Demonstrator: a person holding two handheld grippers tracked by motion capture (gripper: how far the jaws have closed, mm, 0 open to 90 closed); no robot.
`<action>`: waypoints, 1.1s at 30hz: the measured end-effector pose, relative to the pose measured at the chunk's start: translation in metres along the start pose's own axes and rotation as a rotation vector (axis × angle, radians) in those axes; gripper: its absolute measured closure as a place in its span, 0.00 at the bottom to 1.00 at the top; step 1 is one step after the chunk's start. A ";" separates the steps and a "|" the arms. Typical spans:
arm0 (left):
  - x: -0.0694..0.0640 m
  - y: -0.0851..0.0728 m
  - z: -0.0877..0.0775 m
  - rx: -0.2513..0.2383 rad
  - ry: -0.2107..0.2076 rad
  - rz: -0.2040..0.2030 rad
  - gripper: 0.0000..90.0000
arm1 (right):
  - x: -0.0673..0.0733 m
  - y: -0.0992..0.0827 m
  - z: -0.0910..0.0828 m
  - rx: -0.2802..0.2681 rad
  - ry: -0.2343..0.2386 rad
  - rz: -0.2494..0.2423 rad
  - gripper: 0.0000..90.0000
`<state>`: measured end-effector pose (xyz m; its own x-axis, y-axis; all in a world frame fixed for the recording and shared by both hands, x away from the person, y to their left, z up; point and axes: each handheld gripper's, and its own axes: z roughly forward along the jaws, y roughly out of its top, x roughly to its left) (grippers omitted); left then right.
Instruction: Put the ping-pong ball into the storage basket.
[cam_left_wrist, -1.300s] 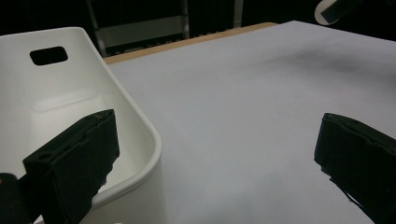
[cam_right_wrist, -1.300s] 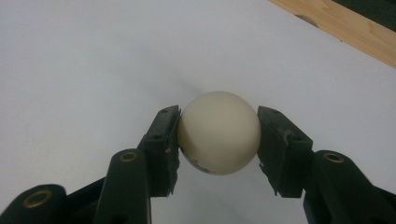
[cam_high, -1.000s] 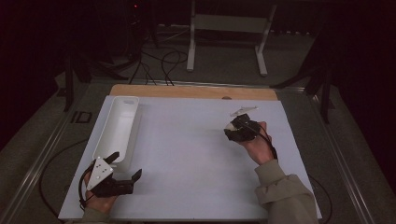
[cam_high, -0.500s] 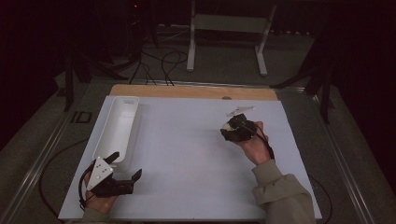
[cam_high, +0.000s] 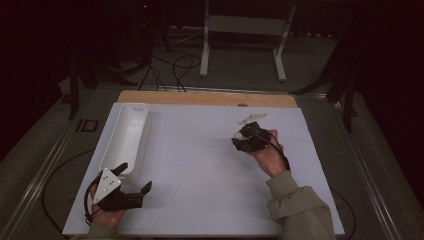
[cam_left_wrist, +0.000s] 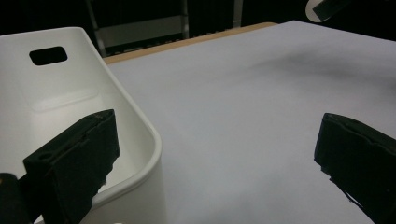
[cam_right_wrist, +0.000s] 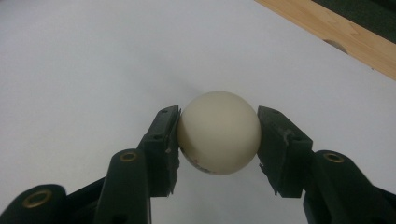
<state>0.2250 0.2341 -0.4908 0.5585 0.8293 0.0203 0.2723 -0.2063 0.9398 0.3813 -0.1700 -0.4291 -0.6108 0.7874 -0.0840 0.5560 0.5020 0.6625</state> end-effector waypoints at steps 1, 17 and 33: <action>0.000 0.000 0.000 0.000 0.000 0.000 0.01 | 0.000 0.000 0.000 -0.002 -0.002 -0.006 0.56; 0.000 0.000 0.000 0.000 -0.002 -0.001 0.01 | 0.008 0.006 0.004 -0.002 0.013 -0.013 0.56; 0.000 0.000 -0.001 0.000 -0.004 -0.001 0.01 | 0.017 0.013 0.006 -0.015 0.033 -0.024 0.56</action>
<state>0.2249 0.2347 -0.4905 0.5617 0.8271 0.0178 0.2731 -0.2057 0.9397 0.3817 -0.1479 -0.4258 -0.6422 0.7628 -0.0750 0.5328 0.5146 0.6718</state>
